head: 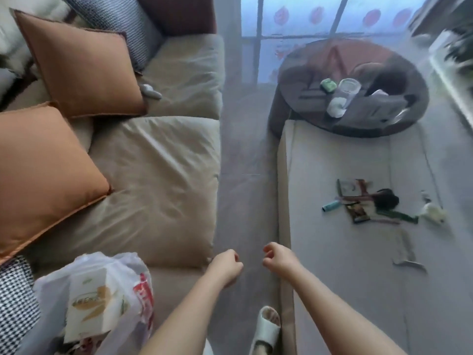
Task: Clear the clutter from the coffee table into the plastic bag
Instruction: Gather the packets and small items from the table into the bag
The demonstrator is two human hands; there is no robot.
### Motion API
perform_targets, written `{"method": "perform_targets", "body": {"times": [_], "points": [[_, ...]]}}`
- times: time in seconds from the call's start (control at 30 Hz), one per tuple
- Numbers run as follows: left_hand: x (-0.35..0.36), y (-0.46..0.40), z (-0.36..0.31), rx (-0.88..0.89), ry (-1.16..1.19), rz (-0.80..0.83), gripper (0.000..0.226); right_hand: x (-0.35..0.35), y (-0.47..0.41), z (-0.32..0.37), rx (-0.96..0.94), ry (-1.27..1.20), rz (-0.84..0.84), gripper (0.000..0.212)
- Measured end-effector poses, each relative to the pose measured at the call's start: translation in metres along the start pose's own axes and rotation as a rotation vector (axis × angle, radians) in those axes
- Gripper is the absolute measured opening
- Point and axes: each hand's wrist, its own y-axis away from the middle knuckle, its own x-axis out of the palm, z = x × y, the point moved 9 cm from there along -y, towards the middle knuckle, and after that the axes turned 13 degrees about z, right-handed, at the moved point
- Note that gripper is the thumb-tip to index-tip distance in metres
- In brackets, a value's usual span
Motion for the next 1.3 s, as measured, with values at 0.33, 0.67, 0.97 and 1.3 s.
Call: {"method": "perform_targets", "body": {"times": [0.33, 0.67, 0.97, 1.3], "points": [[0.091, -0.05, -0.179, 0.181, -0.575, 0.133, 0.035, -0.097, 0.026, -0.186, 0.201, -0.107, -0.155, 0.042], [0.143, -0.114, -0.294, 0.325, -1.016, 0.186, 0.036, -0.148, 0.039, -0.311, 0.413, -0.131, -0.291, 0.037], [0.17, -0.207, -0.379, 0.506, -1.243, 0.183, 0.032, -0.182, -0.007, -0.386, 0.571, -0.222, -0.352, 0.038], [0.21, -0.299, -0.429, 0.667, -1.441, 0.079, 0.051, -0.191, -0.085, -0.452, 0.618, -0.237, -0.346, 0.034]]}}
